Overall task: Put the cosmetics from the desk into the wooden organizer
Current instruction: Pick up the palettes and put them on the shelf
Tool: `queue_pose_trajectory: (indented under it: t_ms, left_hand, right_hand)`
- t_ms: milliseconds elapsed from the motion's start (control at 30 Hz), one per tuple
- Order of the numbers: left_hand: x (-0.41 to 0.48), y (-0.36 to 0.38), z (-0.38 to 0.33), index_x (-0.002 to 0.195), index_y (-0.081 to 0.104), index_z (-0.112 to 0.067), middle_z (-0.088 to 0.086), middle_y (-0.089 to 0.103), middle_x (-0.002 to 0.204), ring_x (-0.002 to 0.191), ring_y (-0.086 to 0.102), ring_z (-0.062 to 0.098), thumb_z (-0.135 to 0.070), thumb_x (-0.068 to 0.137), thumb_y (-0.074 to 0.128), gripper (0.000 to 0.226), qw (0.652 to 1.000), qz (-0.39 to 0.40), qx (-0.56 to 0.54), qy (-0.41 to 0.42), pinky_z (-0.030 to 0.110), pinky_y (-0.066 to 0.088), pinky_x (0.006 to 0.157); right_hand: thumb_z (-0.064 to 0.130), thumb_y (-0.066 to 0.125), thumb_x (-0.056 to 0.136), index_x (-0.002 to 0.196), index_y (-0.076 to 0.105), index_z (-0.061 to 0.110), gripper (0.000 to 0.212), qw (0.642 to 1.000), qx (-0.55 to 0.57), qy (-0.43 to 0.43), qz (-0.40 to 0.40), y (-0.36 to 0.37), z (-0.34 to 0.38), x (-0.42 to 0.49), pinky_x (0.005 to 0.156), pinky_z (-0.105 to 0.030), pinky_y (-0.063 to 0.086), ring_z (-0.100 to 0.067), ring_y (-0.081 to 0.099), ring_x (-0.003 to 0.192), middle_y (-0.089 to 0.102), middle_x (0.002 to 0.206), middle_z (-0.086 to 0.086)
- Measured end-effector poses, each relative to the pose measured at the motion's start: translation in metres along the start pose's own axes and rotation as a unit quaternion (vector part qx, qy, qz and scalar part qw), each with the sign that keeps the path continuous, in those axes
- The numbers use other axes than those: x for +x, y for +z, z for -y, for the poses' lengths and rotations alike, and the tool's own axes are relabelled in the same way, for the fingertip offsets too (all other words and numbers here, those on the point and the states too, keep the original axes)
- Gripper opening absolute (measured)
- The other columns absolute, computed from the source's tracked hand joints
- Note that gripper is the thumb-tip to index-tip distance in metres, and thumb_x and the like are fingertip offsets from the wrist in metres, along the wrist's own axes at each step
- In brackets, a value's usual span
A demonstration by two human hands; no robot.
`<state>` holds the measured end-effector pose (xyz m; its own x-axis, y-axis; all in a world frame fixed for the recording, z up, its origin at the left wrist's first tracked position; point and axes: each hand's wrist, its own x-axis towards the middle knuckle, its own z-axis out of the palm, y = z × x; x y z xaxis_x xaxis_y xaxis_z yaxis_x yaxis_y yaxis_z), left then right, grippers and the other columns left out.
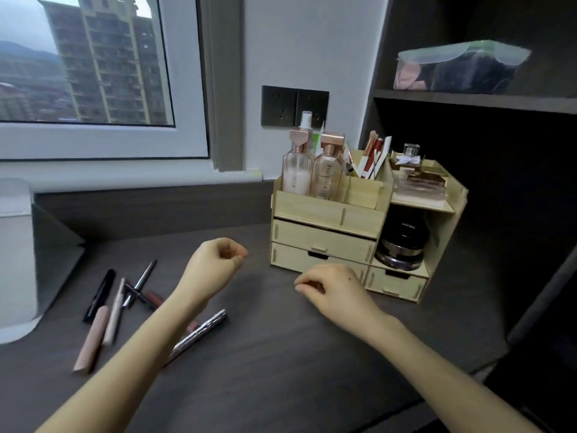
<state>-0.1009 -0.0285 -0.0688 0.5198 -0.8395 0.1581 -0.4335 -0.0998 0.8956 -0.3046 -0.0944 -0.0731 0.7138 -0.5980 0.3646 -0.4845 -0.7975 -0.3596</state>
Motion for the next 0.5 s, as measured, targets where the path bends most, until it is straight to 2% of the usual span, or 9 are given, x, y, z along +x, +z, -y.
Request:
queue_pose_trajectory:
  t_ms: [67,133,200,267,333,400,500]
  left_hand:
    - [-0.014,-0.016,0.018,0.068,0.062,-0.025,-0.005,0.062,0.067,0.067,0.056,0.018,-0.005,0.081,0.056,0.024,0.998,-0.04,0.057,-0.008,0.026,0.043,0.067]
    - [-0.03,-0.035,0.036,0.069,0.062,-0.025,-0.008,0.062,0.067,0.065,0.058,0.017,-0.007,0.08,0.057,0.022,0.991,-0.083,0.107,-0.021,0.028,0.046,0.066]
    - [-0.047,-0.056,0.055,0.073,0.064,-0.022,-0.006,0.062,0.071,0.064,0.058,0.018,-0.007,0.08,0.056,0.018,0.979,-0.137,0.15,-0.035,0.029,0.044,0.062]
    - [-0.061,-0.078,0.074,0.082,0.066,-0.018,0.001,0.062,0.08,0.074,0.059,0.024,-0.012,0.081,0.057,0.011,0.956,-0.193,0.215,-0.051,0.029,0.04,0.064]
    - [-0.071,-0.096,0.088,0.087,0.065,-0.016,0.008,0.062,0.091,0.084,0.059,0.03,-0.022,0.084,0.057,0.01,0.936,-0.22,0.264,-0.082,0.031,0.039,0.067]
    - [-0.076,-0.109,0.099,0.094,0.064,-0.015,0.014,0.06,0.099,0.094,0.058,0.035,-0.034,0.086,0.055,0.022,0.92,-0.215,0.305,-0.123,0.033,0.041,0.071]
    - [-0.077,-0.122,0.11,0.102,0.062,-0.014,0.016,0.059,0.106,0.103,0.055,0.035,-0.034,0.083,0.059,0.028,0.912,-0.206,0.319,-0.156,0.035,0.042,0.077]
  right_hand:
    - [0.023,0.06,0.088,0.1,0.072,0.014,0.019,1.0,0.012,-0.003,0.023,0.03,0.011,0.008,0.083,-0.016,0.037,-0.014,0.061,0.098,0.071,0.102,0.0]
    - [0.031,0.06,0.088,0.113,0.066,0.017,0.029,0.999,0.005,-0.01,0.05,0.057,0.024,0.017,0.091,-0.021,0.036,-0.016,0.055,0.108,0.066,0.114,0.002]
    - [0.037,0.06,0.087,0.126,0.056,0.021,0.043,0.996,0.0,-0.029,0.087,0.078,0.036,0.024,0.099,-0.025,0.034,-0.017,0.047,0.117,0.056,0.127,0.003]
    - [0.037,0.062,0.086,0.132,0.05,0.023,0.049,0.991,0.013,-0.063,0.121,0.094,0.046,0.03,0.104,-0.026,0.031,-0.017,0.041,0.122,0.05,0.134,0.004]
    - [0.036,0.062,0.086,0.132,0.05,0.025,0.049,0.984,0.009,-0.104,0.147,0.105,0.056,0.034,0.106,-0.029,0.03,-0.017,0.038,0.123,0.049,0.134,0.004]
    - [0.036,0.06,0.087,0.13,0.053,0.026,0.045,0.977,-0.032,-0.147,0.15,0.112,0.064,0.038,0.103,-0.029,0.03,-0.017,0.039,0.118,0.052,0.127,0.004]
    - [0.034,0.058,0.088,0.124,0.057,0.024,0.038,0.971,-0.075,-0.183,0.13,0.116,0.067,0.042,0.096,-0.027,0.032,-0.018,0.042,0.11,0.057,0.116,0.003]
